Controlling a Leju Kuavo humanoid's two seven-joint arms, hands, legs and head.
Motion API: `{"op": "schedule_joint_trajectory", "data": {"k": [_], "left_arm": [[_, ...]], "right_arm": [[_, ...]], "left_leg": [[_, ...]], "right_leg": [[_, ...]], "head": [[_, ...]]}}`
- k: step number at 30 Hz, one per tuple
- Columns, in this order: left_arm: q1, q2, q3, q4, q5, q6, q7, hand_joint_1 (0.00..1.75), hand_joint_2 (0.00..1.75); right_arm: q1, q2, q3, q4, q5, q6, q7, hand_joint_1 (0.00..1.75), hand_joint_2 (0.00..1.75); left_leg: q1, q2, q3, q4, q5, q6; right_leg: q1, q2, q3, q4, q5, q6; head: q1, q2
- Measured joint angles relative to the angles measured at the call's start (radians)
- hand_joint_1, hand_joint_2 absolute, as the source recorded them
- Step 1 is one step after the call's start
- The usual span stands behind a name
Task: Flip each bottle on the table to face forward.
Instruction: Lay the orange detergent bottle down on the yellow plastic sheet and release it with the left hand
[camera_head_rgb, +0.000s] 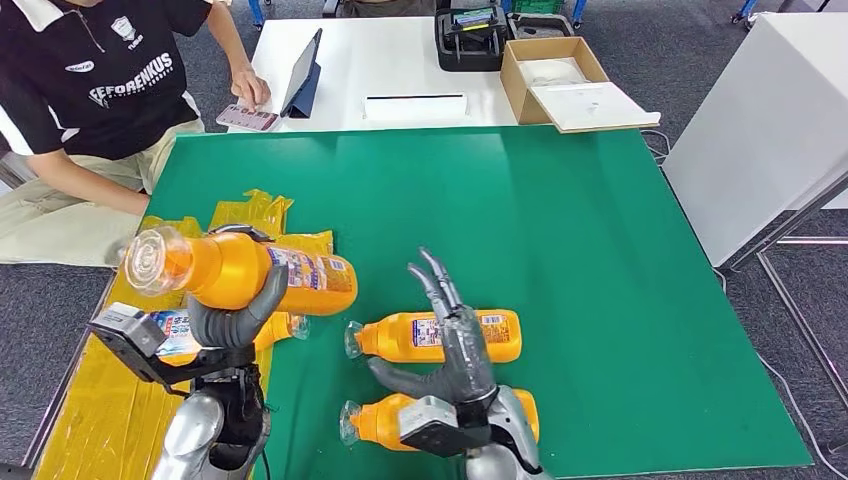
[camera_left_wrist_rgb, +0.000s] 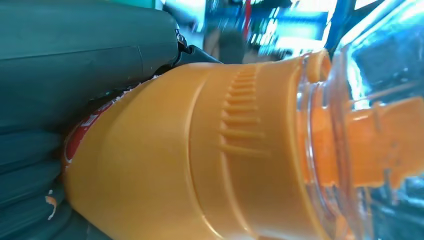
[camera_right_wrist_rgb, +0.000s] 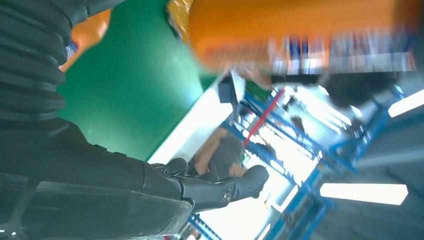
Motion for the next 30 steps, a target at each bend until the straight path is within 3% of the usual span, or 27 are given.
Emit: {"op": "schedule_joint_trajectory", "data": {"k": [5,7,10,12,14,15,20,23,26,28,30], "left_arm": [[0.0,0.003,0.008,-0.003,-0.031,0.033,-0.017,1.75,1.75],[0.001,0.007,0.018,-0.008,-0.084,0.086,-0.044,1.75,1.75],[0.036,0.045,0.046,-0.045,-0.369,0.342,-0.143,1.75,1.75],[0.076,0.076,0.064,-0.091,-0.756,0.473,-0.181,1.75,1.75],[0.089,0.083,0.083,-0.126,-1.05,0.49,-0.184,1.75,1.75],[0.09,0.083,0.094,-0.136,-1.111,0.49,-0.184,1.75,1.75],[0.094,0.085,0.11,-0.151,-1.165,0.49,-0.162,1.75,1.75],[0.117,0.114,0.114,-0.173,-1.376,0.49,-0.057,1.75,1.75],[0.182,0.176,0.133,-0.226,-1.635,0.492,0.057,1.75,1.75],[0.243,0.205,0.18,-0.262,-1.695,0.492,0.004,1.75,1.75],[0.3,0.203,0.264,-0.294,-1.703,0.493,-0.122,1.75,1.75]], "right_arm": [[0.014,-0.015,-0.009,-0.04,-0.019,-0.007,-0.007,0.0,1.75],[0.039,-0.034,-0.024,-0.092,-0.041,-0.017,-0.015,0.0,1.75],[0.186,-0.107,-0.134,-0.318,-0.094,-0.085,-0.049,0.0,1.75],[0.3,-0.162,-0.279,-0.475,-0.088,-0.155,-0.036,0.0,1.75],[0.358,-0.204,-0.384,-0.55,-0.086,-0.193,-0.018,0.0,1.75],[0.373,-0.217,-0.408,-0.566,-0.092,-0.196,-0.018,0.0,1.75],[0.392,-0.235,-0.44,-0.59,-0.105,-0.196,-0.018,0.0,1.75],[0.409,-0.241,-0.473,-0.601,-0.136,-0.196,-0.018,0.0,1.75],[0.421,-0.241,-0.521,-0.604,-0.152,-0.191,-0.027,0.0,1.75],[0.429,-0.235,-0.558,-0.604,-0.152,-0.181,-0.039,0.0,1.75],[0.441,-0.22,-0.596,-0.604,-0.146,-0.163,-0.053,0.0,1.75]], "left_leg": [[0.0,0.0,0.0,0.0,0.0,0.0],[0.0,0.0,0.0,0.0,0.0,0.0],[0.0,-0.001,-0.001,0.0,-0.002,-0.001],[-0.001,-0.001,-0.001,0.0,-0.002,-0.001],[-0.002,-0.001,-0.001,0.0,-0.002,0.0],[-0.002,0.0,-0.001,0.0,-0.001,0.0],[-0.002,0.0,-0.001,0.0,-0.001,0.0],[-0.001,0.0,-0.001,0.0,-0.001,0.0],[-0.001,0.003,-0.001,-0.001,-0.003,-0.002],[-0.001,0.003,-0.001,-0.001,-0.003,-0.002],[-0.001,0.003,-0.001,-0.001,-0.004,-0.002]], "right_leg": [[0.0,0.0,0.0,0.0,0.0,0.0],[0.0,0.0,0.0,0.0,0.0,0.0],[0.0,0.0,-0.001,0.0,-0.001,0.0],[0.0,0.0,-0.002,0.0,-0.001,0.0],[0.0,0.0,-0.002,0.0,0.0,0.0],[0.0,0.0,-0.002,0.0,0.0,0.0],[0.0,0.0,-0.002,0.0,0.0,0.0],[0.0,0.0,-0.002,0.0,0.0,0.0],[0.0,0.003,-0.002,0.0,0.0,0.0],[0.0,0.004,-0.003,0.0,-0.001,0.0],[0.0,0.004,-0.003,0.0,-0.002,0.0]], "head": [[0.0,0.0],[0.0,0.0],[0.0,0.0],[0.0,0.0],[0.0,0.0],[0.0,0.0],[0.0,0.0],[0.0,0.0],[0.0,0.0],[0.0,0.0],[0.0,0.0]]}}
